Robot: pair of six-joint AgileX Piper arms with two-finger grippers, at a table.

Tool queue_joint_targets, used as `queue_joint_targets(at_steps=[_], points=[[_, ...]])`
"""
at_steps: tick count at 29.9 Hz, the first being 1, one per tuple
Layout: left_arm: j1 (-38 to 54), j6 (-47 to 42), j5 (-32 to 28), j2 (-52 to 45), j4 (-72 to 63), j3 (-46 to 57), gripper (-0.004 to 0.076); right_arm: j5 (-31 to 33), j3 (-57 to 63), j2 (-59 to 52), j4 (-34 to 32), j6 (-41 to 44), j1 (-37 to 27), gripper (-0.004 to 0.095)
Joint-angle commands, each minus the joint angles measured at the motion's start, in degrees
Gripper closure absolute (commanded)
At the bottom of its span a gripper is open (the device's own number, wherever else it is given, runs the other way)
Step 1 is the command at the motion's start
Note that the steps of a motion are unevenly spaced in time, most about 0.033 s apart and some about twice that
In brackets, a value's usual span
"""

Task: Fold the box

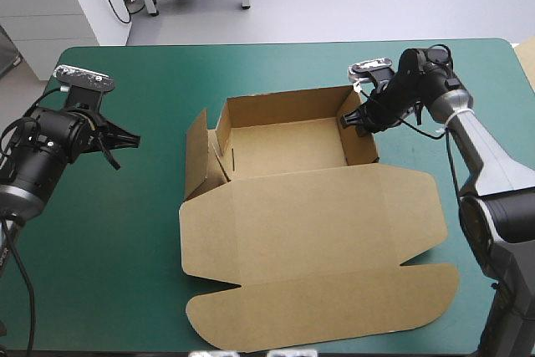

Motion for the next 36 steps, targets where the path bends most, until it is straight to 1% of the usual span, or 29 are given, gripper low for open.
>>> queue_joint_targets(at_steps=[1, 4, 7, 9, 11, 12, 13, 18, 21, 24, 27, 28, 31, 33, 36], points=[[0.11, -0.05, -1.96, -1.67, 0.22, -1.38, 0.0723, -1.00, -1.91, -0.72, 1.47, -0.27, -0.25, 0.0577], [0.11, -0.05, -1.96, -1.67, 0.22, -1.38, 0.0723, -1.00, -1.91, 0.69, 1.85, -0.50, -0.25, 0.0578], [0.11, -0.05, -1.96, -1.67, 0.09, -1.38, 0.0729, -0.49, -1.91, 1.54, 1.98, -0.50, -0.25, 0.0616], [0.11, -0.05, -2.15, -1.67, -0.26, -1.38, 0.0731, -0.40, -1.91, 1.81, 1.98, -0.50, -0.25, 0.0700], [0.11, -0.05, -2.20, -1.67, -1.77, -1.38, 0.0731, -0.40, -1.91, 1.80, 2.10, -0.22, -0.25, 0.0820], [0.01, -0.05, -2.20, -1.67, -2.54, -1.38, 0.0731, -0.40, -1.91, 1.80, 2.10, 0.21, -0.25, 0.0909], [0.01, -0.05, -2.20, -1.67, -3.48, -1.38, 0.0731, -0.40, -1.91, 1.80, 2.10, 0.85, -0.25, 0.0926], [0.11, -0.17, -3.63, -1.67, -4.02, -1.38, 0.0731, -0.89, -1.91, 0.72, 2.64, 4.48, -0.25, 0.0923], [1.43, -1.44, -4.62, -1.67, -5.11, -1.38, 0.0731, -1.27, -1.91, -1.24, 3.96, 4.48, -0.25, 0.0923], [4.89, -2.18, -5.66, -1.67, -9.94, -1.38, 0.0731, -1.27, -1.91, -4.03, 3.42, 5.16, -0.53, 0.0924], [9.18, -1.29, -6.33, -1.67, -15.69, -1.38, 0.0731, -1.27, -1.91, -6.98, 4.22, 5.80, -2.07, 0.0924], [10.73, -0.25, -6.33, -1.67, -17.76, -1.38, 0.0731, -1.27, -1.91, -7.90, 4.52, 5.80, -2.34, 0.0924], [14.84, 6.62, -5.74, -1.67, -27.68, -1.38, 0.0731, -1.17, -1.51, -11.50, 6.30, 5.80, -3.82, 0.0924], [16.91, 11.23, -5.62, -1.11, -36.94, -1.38, 0.0731, -1.19, -1.26, -14.04, 6.89, 5.80, -4.54, 0.0924], [17.60, 18.31, -5.21, 0.04, -50.87, -1.38, 0.0731, -1.05, -1.26, -17.49, 6.77, 5.80, -4.96, 0.0924]])
